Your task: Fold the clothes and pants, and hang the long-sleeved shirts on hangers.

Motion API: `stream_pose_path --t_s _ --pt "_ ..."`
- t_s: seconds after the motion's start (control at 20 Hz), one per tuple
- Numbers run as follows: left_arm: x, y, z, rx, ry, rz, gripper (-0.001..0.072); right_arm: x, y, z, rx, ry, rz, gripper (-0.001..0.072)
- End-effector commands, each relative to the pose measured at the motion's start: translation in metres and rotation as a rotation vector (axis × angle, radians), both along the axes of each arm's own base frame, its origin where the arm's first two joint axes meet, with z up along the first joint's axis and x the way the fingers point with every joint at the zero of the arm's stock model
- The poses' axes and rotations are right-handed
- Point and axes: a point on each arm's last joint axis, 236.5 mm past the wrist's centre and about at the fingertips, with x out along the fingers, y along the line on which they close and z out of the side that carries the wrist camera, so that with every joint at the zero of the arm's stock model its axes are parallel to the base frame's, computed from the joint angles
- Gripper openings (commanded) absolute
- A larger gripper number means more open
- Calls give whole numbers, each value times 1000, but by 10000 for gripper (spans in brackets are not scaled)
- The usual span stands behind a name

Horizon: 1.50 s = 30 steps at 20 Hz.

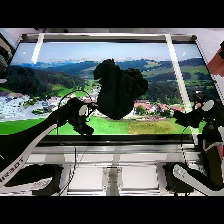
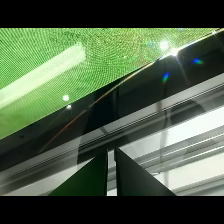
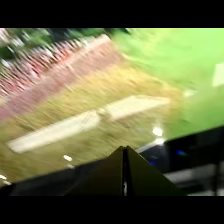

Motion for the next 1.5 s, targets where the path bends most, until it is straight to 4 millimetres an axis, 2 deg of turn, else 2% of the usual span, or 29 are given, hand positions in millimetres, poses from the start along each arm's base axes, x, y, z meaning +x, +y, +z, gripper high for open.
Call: stream_pose_path --t_s 0.0,0.15,0.2,0.3,0.35,0.4,0.45,0.5,0.55,0.65,0.75,0.8,0.85,0.9,1.05,1.2,1.25,1.35,1.4,1.45 --pt "0 0 0 -1 -1 0 68 42 37 18 196 -151 -153 43" --pt "8 -5 -2 -22 -32 -10 69 76 72 41 291 -314 -50 43" --pt "15 -9 -3 -41 -62 -12 69 94 83 55 296 -415 24 43" --pt "33 -21 -4 -95 -135 -42 70 138 110 97 262 -643 264 43" --pt "44 -29 -4 -127 -183 -46 71 160 118 113 237 -701 327 44" --pt "54 -35 -3 -155 -225 -45 73 184 126 126 219 -731 376 100" --pt "62 -41 -2 -178 -259 -43 126 207 134 132 202 -741 434 214" --pt "68 -45 -1 -195 -285 -40 246 230 144 133 187 -738 503 309" --pt "71 -48 0 -205 -301 -38 303 250 154 130 181 -733 561 382" --pt "74 -48 1 -211 -310 -25 303 287 171 116 169 -710 666 408" --pt "79 -47 3 -229 -319 28 306 317 176 94 147 -687 716 441" --pt "83 -50 5 -265 -324 68 386 327 180 83 150 -676 738 447" --pt "89 -58 11 -328 -329 131 463 332 184 72 163 -660 760 448" --pt "96 -65 18 -395 -335 197 474 332 190 59 180 -636 792 448" --pt "115 -79 38 -563 -348 324 475 317 199 24 188 -553 883 446" --pt "118 -86 47 -645 -327 357 474 296 207 10 213 -476 964 440" --pt "119 -88 49 -660 -323 362 474 287 212 8 231 -451 996 375" --pt "119 -88 51 -667 -325 363 474 269 223 6 267 -405 1050 83" --pt "120 -87 53 -669 -330 365 474 263 228 8 284 -384 1050 42" --pt "121 -86 56 -673 -339 366 474 260 228 16 298 -366 1022 41"
